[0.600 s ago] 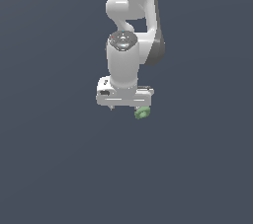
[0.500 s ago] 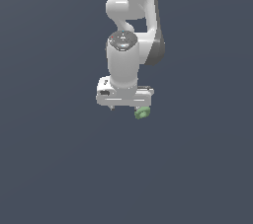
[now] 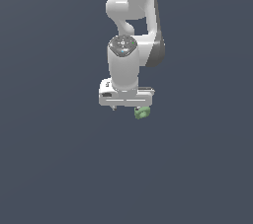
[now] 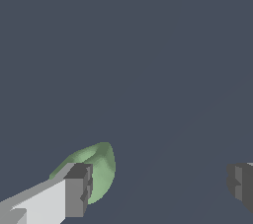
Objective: Pick up the object and move it to a goal position.
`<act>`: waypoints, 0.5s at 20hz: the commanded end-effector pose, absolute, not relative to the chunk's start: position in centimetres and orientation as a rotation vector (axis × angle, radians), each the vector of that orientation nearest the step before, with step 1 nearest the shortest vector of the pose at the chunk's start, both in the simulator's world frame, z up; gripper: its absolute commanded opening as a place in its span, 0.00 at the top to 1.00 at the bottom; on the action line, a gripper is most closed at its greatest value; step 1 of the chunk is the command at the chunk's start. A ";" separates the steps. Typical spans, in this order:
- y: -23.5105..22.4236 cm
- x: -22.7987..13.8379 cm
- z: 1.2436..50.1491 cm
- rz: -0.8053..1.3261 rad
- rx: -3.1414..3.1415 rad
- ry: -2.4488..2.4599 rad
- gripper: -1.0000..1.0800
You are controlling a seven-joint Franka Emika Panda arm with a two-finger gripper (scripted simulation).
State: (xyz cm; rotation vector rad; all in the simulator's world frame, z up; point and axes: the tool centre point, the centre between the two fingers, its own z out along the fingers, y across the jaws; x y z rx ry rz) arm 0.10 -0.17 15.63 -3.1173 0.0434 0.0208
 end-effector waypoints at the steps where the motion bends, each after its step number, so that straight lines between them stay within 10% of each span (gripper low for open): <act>1: -0.2 0.1 15.6 0.021 -3.117 0.042 0.04; 10: 0.4 -0.2 15.3 0.021 -3.115 0.143 0.04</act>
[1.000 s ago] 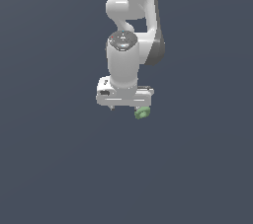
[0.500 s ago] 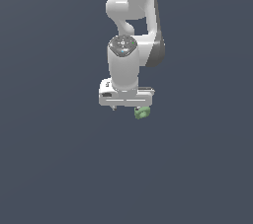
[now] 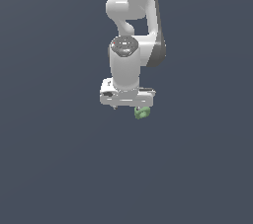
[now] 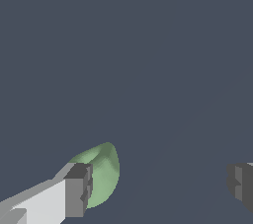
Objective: Pick up the object and move it to a goal position.
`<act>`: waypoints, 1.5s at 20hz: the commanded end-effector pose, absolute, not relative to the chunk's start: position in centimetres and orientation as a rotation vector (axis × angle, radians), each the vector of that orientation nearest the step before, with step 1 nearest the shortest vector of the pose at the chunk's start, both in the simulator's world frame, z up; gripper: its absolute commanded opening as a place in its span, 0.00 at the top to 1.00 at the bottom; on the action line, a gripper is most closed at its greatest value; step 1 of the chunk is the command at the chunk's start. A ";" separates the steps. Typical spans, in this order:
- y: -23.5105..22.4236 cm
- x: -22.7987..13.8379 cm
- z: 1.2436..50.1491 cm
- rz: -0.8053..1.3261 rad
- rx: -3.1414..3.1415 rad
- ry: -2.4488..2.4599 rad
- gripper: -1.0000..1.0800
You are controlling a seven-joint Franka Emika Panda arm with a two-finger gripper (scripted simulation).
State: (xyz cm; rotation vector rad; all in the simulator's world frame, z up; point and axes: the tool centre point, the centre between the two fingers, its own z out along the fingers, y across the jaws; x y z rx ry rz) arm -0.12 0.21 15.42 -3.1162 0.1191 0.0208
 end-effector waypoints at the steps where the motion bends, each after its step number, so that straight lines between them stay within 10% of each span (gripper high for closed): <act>1: 0.5 -0.3 15.3 0.021 -3.115 0.164 0.04; 30: 5.0 -3.7 12.3 0.017 -2.916 1.150 0.04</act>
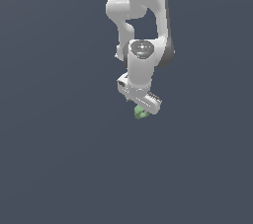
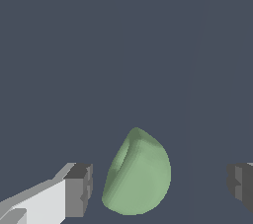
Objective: Pick up the object and move it to a goal position.
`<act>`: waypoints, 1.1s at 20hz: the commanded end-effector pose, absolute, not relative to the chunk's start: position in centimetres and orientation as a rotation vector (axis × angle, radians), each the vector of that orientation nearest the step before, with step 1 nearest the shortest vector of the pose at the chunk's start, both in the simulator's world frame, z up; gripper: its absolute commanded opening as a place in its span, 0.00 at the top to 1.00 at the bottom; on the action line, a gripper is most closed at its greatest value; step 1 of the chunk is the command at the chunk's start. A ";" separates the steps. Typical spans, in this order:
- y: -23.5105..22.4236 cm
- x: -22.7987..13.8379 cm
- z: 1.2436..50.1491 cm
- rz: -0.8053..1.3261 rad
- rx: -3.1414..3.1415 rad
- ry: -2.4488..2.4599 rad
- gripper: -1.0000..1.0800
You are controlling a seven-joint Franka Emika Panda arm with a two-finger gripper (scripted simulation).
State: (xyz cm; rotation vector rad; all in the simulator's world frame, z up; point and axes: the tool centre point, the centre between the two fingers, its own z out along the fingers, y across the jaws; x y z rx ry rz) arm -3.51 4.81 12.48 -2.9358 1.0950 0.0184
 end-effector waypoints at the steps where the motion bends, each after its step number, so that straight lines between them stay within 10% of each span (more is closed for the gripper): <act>1: 5.2 -3.9 12.2 0.017 -2.902 1.185 0.04; 22: 7.5 -6.4 10.6 0.002 -2.596 1.769 0.04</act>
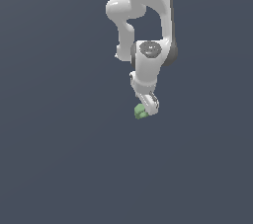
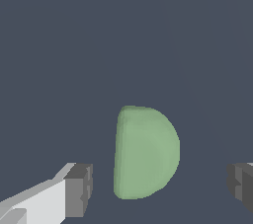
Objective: Pick up the object and move it to a goal position.
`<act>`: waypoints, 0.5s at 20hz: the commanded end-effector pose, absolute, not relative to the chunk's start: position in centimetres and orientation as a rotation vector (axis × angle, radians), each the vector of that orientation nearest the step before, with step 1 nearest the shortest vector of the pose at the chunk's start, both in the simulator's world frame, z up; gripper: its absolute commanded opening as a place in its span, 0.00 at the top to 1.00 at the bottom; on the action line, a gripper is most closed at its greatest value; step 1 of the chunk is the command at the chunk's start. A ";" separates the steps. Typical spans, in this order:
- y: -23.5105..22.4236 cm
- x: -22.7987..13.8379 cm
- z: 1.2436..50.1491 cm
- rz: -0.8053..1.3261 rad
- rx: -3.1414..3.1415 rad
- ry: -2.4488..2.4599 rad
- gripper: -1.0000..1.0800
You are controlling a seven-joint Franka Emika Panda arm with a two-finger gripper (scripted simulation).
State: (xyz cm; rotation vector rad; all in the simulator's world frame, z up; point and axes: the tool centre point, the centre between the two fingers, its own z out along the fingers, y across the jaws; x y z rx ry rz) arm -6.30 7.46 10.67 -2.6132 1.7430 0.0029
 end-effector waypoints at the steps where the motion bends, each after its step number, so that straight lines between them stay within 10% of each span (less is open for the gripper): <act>1: 7.6 -6.5 10.6 0.001 -2.588 1.781 0.04; 10: 7.7 -6.6 10.4 0.000 -2.565 1.814 0.04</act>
